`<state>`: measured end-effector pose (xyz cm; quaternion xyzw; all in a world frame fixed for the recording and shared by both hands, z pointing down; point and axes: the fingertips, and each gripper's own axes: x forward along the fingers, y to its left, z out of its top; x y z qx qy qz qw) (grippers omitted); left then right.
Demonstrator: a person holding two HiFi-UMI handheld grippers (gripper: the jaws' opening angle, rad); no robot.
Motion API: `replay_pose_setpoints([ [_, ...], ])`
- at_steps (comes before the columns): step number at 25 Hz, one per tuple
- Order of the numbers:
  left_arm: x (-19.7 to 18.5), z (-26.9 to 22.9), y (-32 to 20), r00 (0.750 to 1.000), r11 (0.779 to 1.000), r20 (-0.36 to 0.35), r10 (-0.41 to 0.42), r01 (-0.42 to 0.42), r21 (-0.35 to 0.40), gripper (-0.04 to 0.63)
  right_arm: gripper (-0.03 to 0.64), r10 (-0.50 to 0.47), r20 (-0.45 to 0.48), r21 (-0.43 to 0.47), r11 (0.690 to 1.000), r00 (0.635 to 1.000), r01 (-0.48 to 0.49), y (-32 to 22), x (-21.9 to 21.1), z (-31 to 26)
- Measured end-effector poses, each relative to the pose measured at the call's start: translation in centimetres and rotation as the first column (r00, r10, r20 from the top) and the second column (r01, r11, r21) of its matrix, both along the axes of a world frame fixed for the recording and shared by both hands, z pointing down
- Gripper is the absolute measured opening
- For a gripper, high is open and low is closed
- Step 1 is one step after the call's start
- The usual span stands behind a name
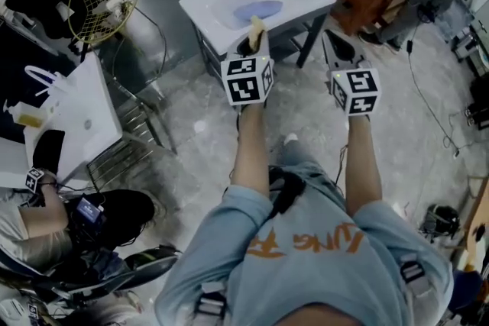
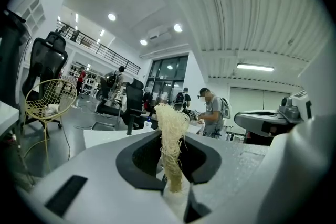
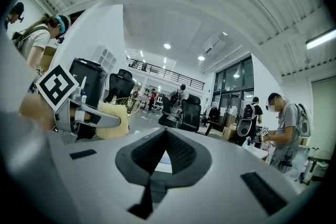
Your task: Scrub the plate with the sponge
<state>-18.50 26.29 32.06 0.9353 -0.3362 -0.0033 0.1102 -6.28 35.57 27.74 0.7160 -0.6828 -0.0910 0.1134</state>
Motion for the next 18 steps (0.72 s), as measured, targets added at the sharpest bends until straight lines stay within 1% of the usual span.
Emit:
replay_pose_setpoints([
  [4, 0.0, -0.1, -1.2, 1.0, 1.0, -0.015, -0.006, 0.007, 0.006, 0.049, 0.0, -0.019, 0.007, -0.001, 1.0, 1.0, 0.019, -1.5, 0.6, -0.3],
  [8, 0.0, -0.5, -3.3, 0.998, 0.999, -0.031, -0.051, 0.051, 0.002, 0.049, -0.002, -0.052, 0.021, 0.006, 0.999, 0.998, 0.052, -3.2, 1.7, -0.6],
  [10, 0.7, -1.2, -4.0, 0.998, 0.999, -0.05, -0.033, 0.034, 0.022, 0.049, 0.0, -0.072, 0.036, 0.018, 0.997, 0.997, 0.071, -4.4, 2.4, -0.7],
  [12, 1.9, -2.0, -4.7, 0.997, 0.998, -0.071, 0.013, -0.009, 0.059, 0.049, 0.0, -0.098, 0.053, 0.028, 0.995, 0.994, 0.096, -6.2, 2.9, -0.6],
  [13, 2.5, -2.2, -5.3, 0.998, 0.997, -0.068, 0.015, -0.01, 0.074, 0.049, 0.0, -0.106, 0.058, 0.028, 0.994, 0.993, 0.105, -7.2, 3.2, -0.5],
  [16, 3.2, -2.1, -8.3, 0.998, 0.995, -0.032, -0.056, 0.059, 0.082, 0.049, 0.0, -0.123, 0.089, 0.027, 0.992, 0.988, 0.121, -10.3, 4.9, -0.4],
  [18, 3.8, -2.3, -10.5, 0.995, 0.993, -0.037, -0.089, 0.091, 0.075, 0.049, -0.002, -0.131, 0.106, 0.033, 0.991, 0.986, 0.128, -12.3, 6.8, -0.9],
])
